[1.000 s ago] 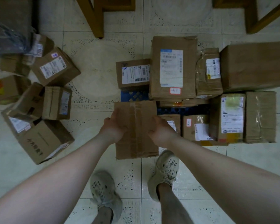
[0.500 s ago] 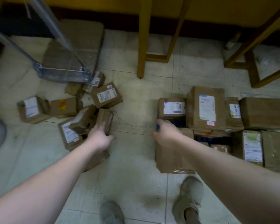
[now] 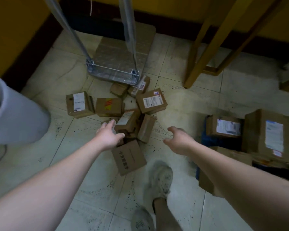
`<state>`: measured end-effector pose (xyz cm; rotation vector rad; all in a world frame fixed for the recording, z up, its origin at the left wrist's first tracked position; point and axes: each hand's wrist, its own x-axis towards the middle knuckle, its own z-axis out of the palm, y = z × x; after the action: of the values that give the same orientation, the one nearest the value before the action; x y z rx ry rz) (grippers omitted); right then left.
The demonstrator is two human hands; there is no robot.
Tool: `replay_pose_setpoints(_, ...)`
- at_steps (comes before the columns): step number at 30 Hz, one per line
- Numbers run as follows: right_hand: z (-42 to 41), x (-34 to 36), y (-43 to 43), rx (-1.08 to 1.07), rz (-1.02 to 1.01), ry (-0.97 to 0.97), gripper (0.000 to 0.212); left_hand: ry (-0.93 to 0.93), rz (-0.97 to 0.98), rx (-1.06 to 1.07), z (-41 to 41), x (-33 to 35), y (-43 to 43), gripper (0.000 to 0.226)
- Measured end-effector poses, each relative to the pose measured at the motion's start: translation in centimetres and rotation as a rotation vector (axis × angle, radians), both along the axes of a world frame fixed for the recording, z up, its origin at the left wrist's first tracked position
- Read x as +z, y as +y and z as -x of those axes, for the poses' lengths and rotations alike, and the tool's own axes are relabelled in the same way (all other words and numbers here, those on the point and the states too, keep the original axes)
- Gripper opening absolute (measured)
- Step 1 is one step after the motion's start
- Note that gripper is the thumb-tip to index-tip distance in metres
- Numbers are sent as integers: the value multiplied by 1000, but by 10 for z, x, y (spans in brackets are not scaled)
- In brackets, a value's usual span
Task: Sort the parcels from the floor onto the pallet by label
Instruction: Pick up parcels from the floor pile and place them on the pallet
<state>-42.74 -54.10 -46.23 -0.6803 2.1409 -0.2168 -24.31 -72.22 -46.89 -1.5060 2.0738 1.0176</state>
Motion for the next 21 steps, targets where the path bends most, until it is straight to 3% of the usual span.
replay_pose_setpoints(9, 75, -71, -59, -75, -6, -61, 66, 3, -71, 40, 76, -50, -61, 76)
replay_pose_setpoints(21, 134, -217, -125, -369, 36, -105, 66, 36, -74, 111, 167, -223, -123, 77)
